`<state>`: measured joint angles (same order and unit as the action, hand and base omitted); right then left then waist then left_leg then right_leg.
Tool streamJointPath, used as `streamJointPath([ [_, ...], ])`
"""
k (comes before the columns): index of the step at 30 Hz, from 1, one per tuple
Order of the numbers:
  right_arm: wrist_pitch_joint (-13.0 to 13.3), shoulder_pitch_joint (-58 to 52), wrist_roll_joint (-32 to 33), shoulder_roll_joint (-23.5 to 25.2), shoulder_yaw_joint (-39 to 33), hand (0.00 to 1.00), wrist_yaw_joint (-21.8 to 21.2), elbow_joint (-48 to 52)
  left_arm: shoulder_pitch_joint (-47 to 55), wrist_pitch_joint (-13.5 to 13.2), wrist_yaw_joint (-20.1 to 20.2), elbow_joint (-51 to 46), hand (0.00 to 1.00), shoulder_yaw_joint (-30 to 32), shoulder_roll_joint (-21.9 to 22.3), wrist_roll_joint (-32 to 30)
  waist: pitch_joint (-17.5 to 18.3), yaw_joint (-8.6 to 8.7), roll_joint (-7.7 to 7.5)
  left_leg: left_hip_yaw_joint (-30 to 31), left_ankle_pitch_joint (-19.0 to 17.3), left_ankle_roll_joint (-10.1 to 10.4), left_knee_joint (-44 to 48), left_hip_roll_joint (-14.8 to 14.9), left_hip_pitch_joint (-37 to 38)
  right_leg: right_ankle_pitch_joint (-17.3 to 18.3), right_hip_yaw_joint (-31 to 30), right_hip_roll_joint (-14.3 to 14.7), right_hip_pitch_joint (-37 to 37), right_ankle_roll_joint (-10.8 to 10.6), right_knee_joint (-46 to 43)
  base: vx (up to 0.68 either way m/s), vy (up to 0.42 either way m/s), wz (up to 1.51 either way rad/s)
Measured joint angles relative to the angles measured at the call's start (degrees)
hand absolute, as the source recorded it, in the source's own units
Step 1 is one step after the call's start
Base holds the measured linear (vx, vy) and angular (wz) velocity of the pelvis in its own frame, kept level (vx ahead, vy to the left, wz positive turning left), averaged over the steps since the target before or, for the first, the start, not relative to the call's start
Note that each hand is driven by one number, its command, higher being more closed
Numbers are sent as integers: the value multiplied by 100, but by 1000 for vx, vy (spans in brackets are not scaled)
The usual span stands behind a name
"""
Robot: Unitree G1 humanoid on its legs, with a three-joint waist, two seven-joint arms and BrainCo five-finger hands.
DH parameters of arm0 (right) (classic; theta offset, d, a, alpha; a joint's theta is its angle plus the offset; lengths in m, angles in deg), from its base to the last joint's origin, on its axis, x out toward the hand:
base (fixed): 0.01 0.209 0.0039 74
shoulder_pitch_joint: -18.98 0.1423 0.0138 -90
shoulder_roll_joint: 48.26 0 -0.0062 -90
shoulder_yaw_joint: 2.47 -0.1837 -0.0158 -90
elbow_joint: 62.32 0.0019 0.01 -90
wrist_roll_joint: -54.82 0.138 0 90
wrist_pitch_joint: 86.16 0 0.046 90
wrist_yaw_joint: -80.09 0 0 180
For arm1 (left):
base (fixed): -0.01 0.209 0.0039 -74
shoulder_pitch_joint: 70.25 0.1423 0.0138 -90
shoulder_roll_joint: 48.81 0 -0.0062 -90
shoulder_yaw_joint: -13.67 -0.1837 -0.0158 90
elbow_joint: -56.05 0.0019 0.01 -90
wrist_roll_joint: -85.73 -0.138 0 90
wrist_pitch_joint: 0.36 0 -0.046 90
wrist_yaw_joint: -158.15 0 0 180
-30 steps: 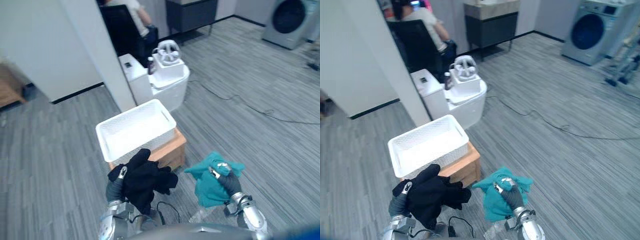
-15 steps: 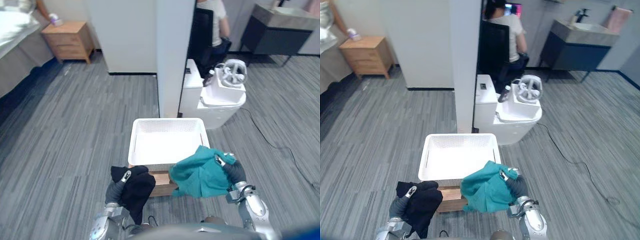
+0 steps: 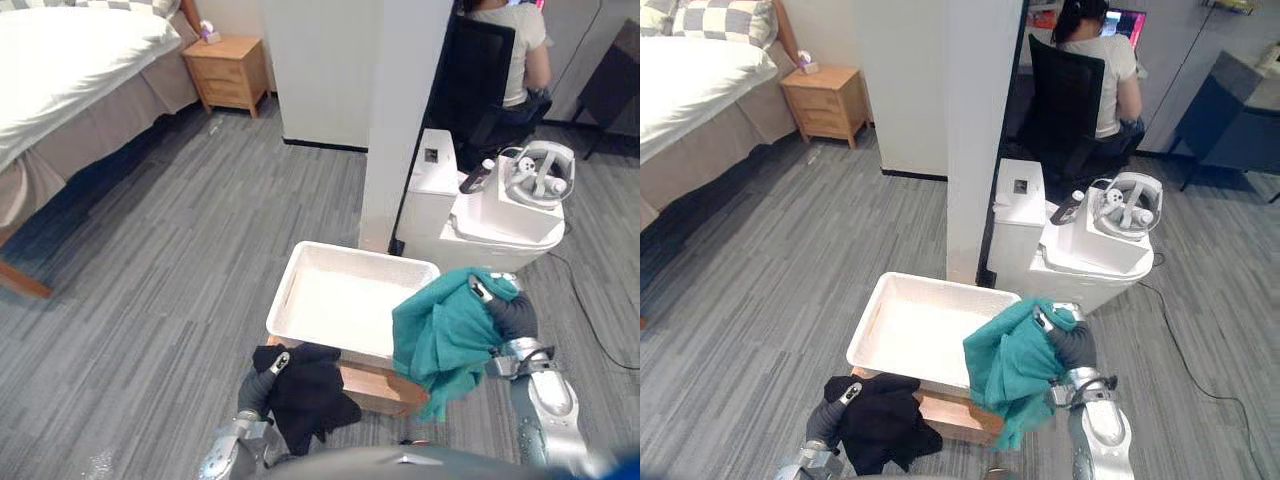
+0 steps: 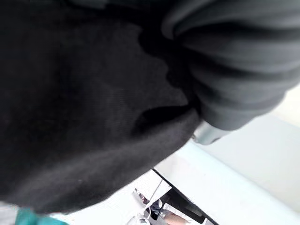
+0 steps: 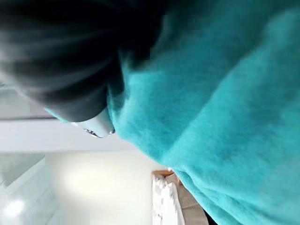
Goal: Tidy the bed and pick cloth on bed and put in laundry
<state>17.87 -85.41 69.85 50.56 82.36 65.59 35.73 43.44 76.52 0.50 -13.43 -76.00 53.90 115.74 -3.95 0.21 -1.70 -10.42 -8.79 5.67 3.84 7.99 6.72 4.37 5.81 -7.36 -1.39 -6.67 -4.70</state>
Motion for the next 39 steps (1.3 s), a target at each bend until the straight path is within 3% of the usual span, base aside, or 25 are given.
streamJointPath([
  [5,-154,429,-25,-34,146,100,-40,22,-10,0,11,2,100,-10,-2,-28,72,-2,-76,118,98,-112,-194,-199,6,-100,94,-177,-123,-91,235,-12,61,15],
  [14,-646,1569,-126,-407,316,100,244,-20,-54,0,29,184,100,-88,-6,-139,115,-91,-19,234,284,-130,-373,-293,19,-226,335,-267,-297,-75,474,-1,12,13],
  [22,-1201,2590,-291,-537,576,100,573,-890,-99,128,170,339,100,-235,-160,-255,226,-133,-23,466,623,-105,-762,-294,18,-238,630,-271,-314,-59,476,-52,-26,18],
  [33,-1250,2596,-302,-178,938,100,1053,-2560,-191,286,211,338,100,-208,-403,-484,200,-242,-33,626,945,-115,-976,-321,-106,-407,856,-276,-270,-81,630,-75,-17,8],
  [37,-1232,2885,-418,-137,1049,100,1299,-3110,-548,287,210,314,100,-207,-401,-478,-99,-285,28,754,1128,-122,-980,-315,-551,-515,947,-269,67,-17,660,-137,-23,19],
  [39,-1212,3367,-516,-101,1047,100,1495,-3537,-818,287,154,148,100,-175,-404,-458,-494,-313,84,770,1197,-124,-981,-299,-871,-618,947,-258,351,10,661,-158,-9,12],
])
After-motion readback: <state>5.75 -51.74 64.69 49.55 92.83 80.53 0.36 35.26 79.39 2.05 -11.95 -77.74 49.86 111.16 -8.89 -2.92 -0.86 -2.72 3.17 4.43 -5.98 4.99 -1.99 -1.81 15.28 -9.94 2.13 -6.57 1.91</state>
